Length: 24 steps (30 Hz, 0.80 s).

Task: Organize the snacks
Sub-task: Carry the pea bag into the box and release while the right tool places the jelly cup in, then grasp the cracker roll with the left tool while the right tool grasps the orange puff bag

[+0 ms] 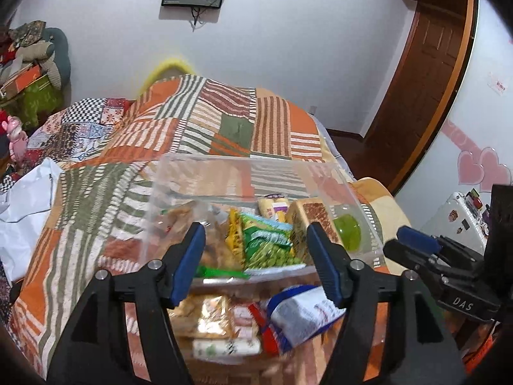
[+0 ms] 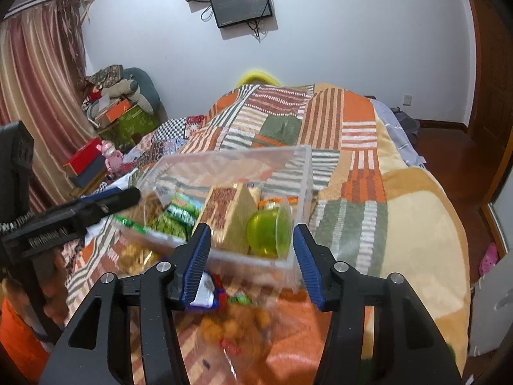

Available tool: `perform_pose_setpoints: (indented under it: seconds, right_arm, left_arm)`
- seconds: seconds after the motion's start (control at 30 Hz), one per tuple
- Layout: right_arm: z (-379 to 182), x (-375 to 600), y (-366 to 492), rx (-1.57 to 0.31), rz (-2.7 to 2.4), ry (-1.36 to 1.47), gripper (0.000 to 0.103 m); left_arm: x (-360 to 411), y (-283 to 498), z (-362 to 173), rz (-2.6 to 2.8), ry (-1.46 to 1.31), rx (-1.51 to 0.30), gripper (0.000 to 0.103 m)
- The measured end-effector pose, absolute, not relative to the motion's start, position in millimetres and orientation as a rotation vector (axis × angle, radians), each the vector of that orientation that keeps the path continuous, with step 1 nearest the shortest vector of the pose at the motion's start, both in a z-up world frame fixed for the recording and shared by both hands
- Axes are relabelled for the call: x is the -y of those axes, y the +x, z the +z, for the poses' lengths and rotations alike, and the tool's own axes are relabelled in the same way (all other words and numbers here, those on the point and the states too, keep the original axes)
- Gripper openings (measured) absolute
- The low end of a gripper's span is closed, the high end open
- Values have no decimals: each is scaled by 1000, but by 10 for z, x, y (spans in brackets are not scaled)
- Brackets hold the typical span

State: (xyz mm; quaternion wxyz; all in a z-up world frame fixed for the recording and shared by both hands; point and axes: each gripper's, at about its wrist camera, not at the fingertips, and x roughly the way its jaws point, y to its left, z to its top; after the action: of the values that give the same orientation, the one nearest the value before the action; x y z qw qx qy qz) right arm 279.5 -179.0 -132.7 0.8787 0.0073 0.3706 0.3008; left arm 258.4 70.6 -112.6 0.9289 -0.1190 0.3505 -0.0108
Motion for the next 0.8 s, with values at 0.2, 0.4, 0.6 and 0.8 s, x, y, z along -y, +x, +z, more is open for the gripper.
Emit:
perform_pose_setpoints:
  seconds: [0.2, 0.4, 0.6, 0.8]
  right_arm:
    - [-1489, 1808, 2621, -825, 641, -12, 60]
    - [-1646, 1787, 2496, -873, 643, -16, 67]
    - [-1819, 1694, 2497, -933, 646, -20, 71]
    - [-1901, 1570, 2539, -965, 650, -32, 71]
  left_arm:
    - [-839, 2305, -1195, 44, -192, -742, 74]
    - [-992, 2059, -1376, 74, -178, -795, 80]
    - [-989, 1911, -1610, 55, -179, -857, 87]
    - [-914, 1979, -1782, 23, -157, -893, 88]
